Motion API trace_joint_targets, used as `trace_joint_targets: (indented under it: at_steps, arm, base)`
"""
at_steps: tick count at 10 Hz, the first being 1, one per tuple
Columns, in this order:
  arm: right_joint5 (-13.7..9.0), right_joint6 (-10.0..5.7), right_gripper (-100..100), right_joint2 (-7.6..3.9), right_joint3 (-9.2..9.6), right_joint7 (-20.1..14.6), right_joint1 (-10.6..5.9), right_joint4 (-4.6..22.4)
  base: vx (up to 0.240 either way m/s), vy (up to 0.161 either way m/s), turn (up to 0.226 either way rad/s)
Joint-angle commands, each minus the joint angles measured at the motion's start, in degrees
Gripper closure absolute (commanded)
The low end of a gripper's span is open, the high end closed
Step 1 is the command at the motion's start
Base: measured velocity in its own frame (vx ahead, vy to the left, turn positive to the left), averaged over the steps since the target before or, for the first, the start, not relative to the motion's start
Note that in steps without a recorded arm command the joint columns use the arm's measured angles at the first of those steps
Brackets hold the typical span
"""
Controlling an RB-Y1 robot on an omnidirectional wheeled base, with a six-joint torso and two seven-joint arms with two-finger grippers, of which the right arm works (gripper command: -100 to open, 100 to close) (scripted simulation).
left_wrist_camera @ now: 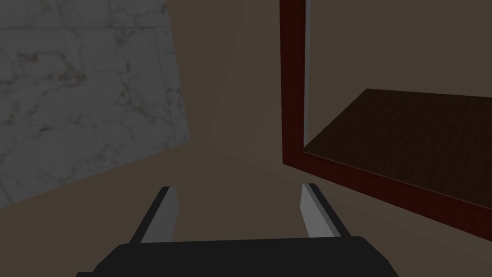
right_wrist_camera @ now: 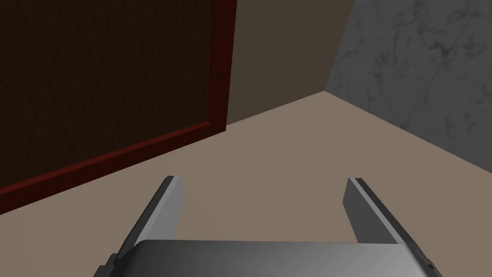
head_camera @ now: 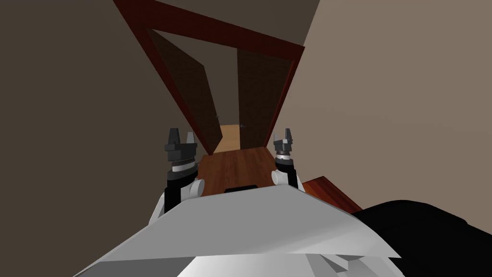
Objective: Push the door open
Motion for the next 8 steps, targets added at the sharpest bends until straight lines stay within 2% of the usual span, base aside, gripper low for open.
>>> trace_joint_targets:
  at_steps: [1,4,8]
  arm:
    - [0.1,-0.15,-100,-0.70,0.67,-0.2,-0.88,2.0]
    - [0.2,-0.89,-100,-1.76,2.01,-0.4,-2.08,5.7]
    - [0.4,-1.74,-100,-2.79,3.56,-0.6,-3.48,10.0]
  base:
    - [0.167,0.005,-0.086]
    - [0.178,0.010,-0.080]
    - [0.108,0.021,-0.066]
